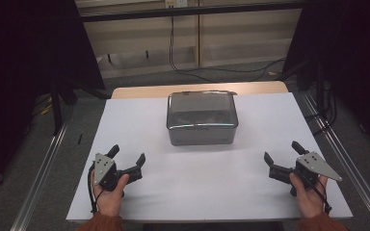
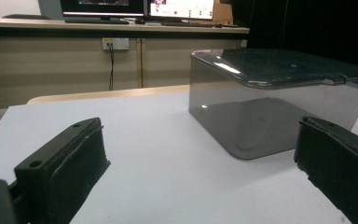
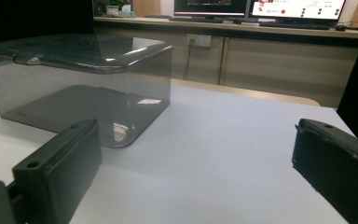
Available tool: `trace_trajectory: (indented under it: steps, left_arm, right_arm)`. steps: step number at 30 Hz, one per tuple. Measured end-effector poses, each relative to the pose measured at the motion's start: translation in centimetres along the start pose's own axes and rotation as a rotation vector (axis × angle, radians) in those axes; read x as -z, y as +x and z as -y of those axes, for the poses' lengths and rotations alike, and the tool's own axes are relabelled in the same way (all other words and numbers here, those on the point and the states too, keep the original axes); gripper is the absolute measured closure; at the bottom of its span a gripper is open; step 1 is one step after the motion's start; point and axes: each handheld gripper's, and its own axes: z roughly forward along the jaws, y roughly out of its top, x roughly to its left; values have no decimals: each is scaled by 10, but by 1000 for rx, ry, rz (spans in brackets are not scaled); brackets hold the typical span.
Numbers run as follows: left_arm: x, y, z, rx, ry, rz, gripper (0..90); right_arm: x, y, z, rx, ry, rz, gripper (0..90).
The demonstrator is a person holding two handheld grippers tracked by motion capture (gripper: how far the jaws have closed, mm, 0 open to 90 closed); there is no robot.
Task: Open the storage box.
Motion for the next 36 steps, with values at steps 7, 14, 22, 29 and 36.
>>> trace_trajectory:
  steps: [7, 14, 22, 29, 36]
  left_arm:
    - [-1, -1, 0, 7, 0, 8, 18]
    - [-2, 0, 1, 24, 5, 4, 18]
    - [-1, -1, 1, 22, 5, 30, 20]
    - [0, -2, 1, 35, 14, 19, 20]
    - [-2, -3, 2, 16, 18, 18, 25]
  right_arm:
    - [-2, 3, 1, 14, 2, -25, 5]
    - [-8, 8, 1, 21, 13, -69, 0]
    - [-18, 14, 1, 1, 33, -103, 6]
    - [-21, 27, -5, 39, 20, -114, 4]
    - [-30, 37, -6, 47, 14, -161, 3]
